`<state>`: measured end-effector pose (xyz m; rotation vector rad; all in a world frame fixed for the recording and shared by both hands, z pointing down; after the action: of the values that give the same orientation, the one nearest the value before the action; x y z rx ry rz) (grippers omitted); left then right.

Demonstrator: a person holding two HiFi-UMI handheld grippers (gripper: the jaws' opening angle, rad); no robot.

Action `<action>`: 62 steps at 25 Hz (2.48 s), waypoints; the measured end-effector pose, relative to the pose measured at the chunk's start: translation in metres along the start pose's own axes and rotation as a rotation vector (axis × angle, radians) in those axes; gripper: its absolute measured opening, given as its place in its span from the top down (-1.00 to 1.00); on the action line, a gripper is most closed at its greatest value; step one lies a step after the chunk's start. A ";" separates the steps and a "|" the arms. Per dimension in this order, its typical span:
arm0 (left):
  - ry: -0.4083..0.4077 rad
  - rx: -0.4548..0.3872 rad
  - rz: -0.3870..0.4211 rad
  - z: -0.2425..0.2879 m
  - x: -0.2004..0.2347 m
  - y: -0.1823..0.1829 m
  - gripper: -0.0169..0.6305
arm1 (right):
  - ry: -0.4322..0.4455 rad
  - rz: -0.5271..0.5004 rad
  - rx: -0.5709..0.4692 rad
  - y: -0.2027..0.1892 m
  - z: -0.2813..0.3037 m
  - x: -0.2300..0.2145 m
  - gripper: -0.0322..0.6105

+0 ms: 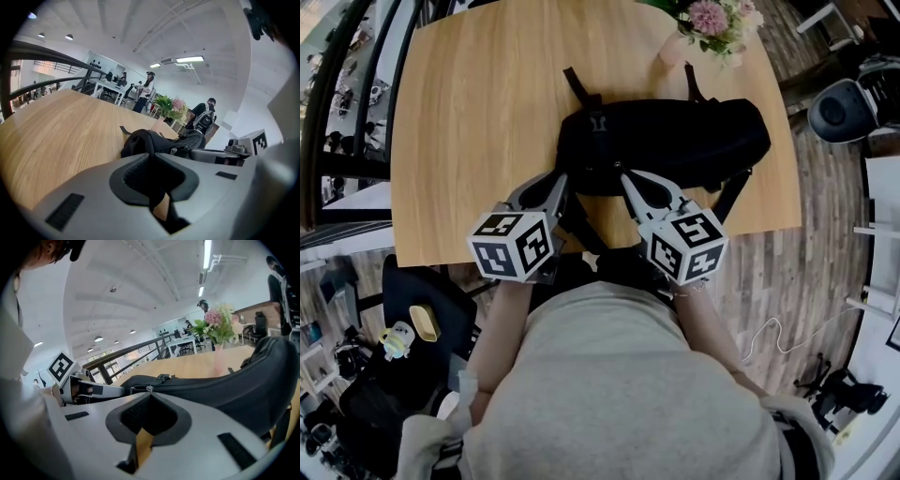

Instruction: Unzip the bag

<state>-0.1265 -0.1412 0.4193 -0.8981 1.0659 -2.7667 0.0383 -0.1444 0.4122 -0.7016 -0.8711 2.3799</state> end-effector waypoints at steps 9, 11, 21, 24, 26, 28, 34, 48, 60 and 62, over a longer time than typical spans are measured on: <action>0.097 -0.058 -0.034 -0.001 -0.011 -0.003 0.83 | 0.065 -0.077 0.010 0.004 -0.013 -0.014 0.87; 0.123 -0.069 -0.045 -0.001 -0.010 -0.004 0.84 | 0.066 -0.082 0.005 0.006 -0.018 -0.022 0.87; 0.222 -0.127 -0.109 0.002 -0.010 -0.008 0.84 | 0.052 -0.087 -0.021 0.008 -0.042 -0.069 0.88; 0.256 -0.140 -0.117 0.003 -0.011 -0.008 0.84 | 0.057 -0.090 -0.026 0.008 -0.047 -0.080 0.88; 0.274 -0.147 -0.127 0.003 -0.011 -0.010 0.84 | 0.059 -0.090 -0.029 0.008 -0.050 -0.086 0.88; 0.286 -0.151 -0.138 0.004 -0.012 -0.012 0.84 | 0.062 -0.089 -0.031 0.007 -0.054 -0.093 0.88; 0.301 -0.191 -0.140 0.002 -0.018 -0.012 0.83 | 0.087 -0.100 -0.047 0.010 -0.060 -0.100 0.88; 0.449 -0.187 0.241 0.005 -0.079 0.016 0.18 | 0.110 -0.155 -0.059 0.020 -0.065 -0.098 0.87; 0.411 -0.102 0.482 0.027 -0.114 0.022 0.18 | 0.099 -0.145 -0.077 0.020 -0.068 -0.097 0.87; 0.375 -0.071 0.576 0.036 -0.128 0.023 0.18 | 0.095 -0.147 -0.081 0.021 -0.069 -0.096 0.87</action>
<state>-0.0042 -0.1501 0.3616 -0.0338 1.2321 -2.4475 0.1454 -0.1872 0.3796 -0.7491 -0.9490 2.1742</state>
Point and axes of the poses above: the fingertips, and each gripper's own axes: z forward along the fingers, x to its left, y out of its top, the point moved 5 cm from there along -z, backward along the fingers, and after that the axes turned 14 degrees about x, right-handed, at the moved point
